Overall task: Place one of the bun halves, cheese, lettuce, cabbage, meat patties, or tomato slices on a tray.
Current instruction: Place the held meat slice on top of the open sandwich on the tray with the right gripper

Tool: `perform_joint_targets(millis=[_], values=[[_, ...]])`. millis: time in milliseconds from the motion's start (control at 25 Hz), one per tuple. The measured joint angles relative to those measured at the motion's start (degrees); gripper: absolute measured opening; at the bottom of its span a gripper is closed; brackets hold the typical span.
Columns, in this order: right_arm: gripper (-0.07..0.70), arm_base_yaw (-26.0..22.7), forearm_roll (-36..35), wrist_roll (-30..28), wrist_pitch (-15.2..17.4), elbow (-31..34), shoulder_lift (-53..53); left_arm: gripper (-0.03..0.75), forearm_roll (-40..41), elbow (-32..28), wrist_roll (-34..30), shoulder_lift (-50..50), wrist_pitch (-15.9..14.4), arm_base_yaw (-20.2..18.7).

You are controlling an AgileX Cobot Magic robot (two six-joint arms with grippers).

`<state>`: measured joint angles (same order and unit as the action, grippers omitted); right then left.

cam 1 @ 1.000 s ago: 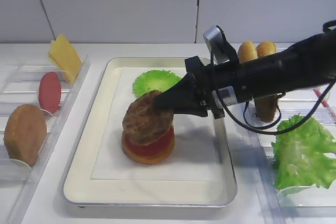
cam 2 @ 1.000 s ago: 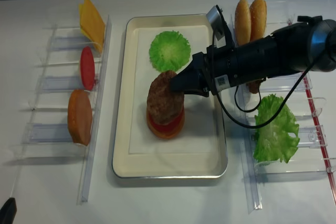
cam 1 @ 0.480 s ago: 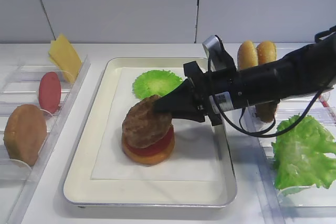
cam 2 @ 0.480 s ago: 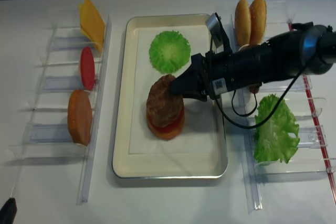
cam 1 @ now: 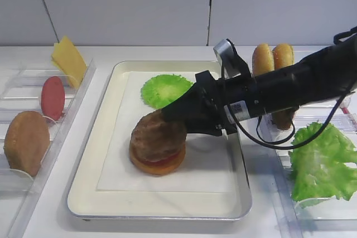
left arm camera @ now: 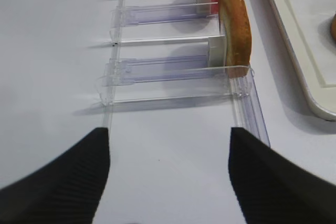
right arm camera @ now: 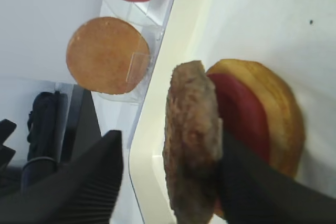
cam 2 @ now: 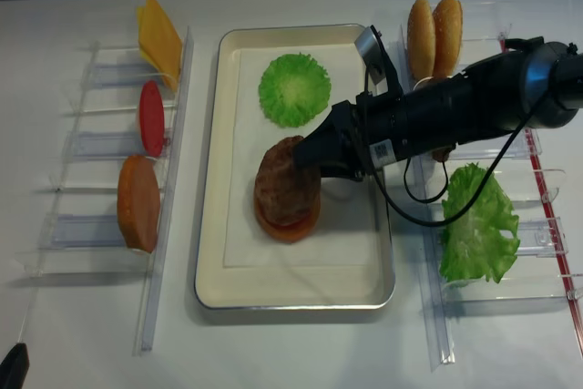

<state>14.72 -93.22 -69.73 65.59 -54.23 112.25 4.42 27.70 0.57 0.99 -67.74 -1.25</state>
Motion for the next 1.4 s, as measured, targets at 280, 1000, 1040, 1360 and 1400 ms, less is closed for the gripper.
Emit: perform_joint_targets(millis=[280,1000,1040,1360,1400], values=[[0.489,0.0,8.9,-2.1,0.2,-3.5,0.0,0.471,0.0,0.0,0.0,0.0,0.0,0.0],[0.492,0.9,45.2,15.9,1.5,-24.9,0.1,0.471,0.0,0.0,0.0,0.0,0.0,0.0],[0.492,1.0,46.5,17.4,2.1,-26.6,0.1,0.471,0.0,0.0,0.0,0.0,0.0,0.0],[0.492,1.1,63.2,30.6,4.1,-43.3,0.2,0.471,0.0,0.0,0.0,0.0,0.0,0.0],[0.492,1.1,65.9,32.2,4.2,-45.5,0.3,0.471,0.0,0.0,0.0,0.0,0.0,0.0]])
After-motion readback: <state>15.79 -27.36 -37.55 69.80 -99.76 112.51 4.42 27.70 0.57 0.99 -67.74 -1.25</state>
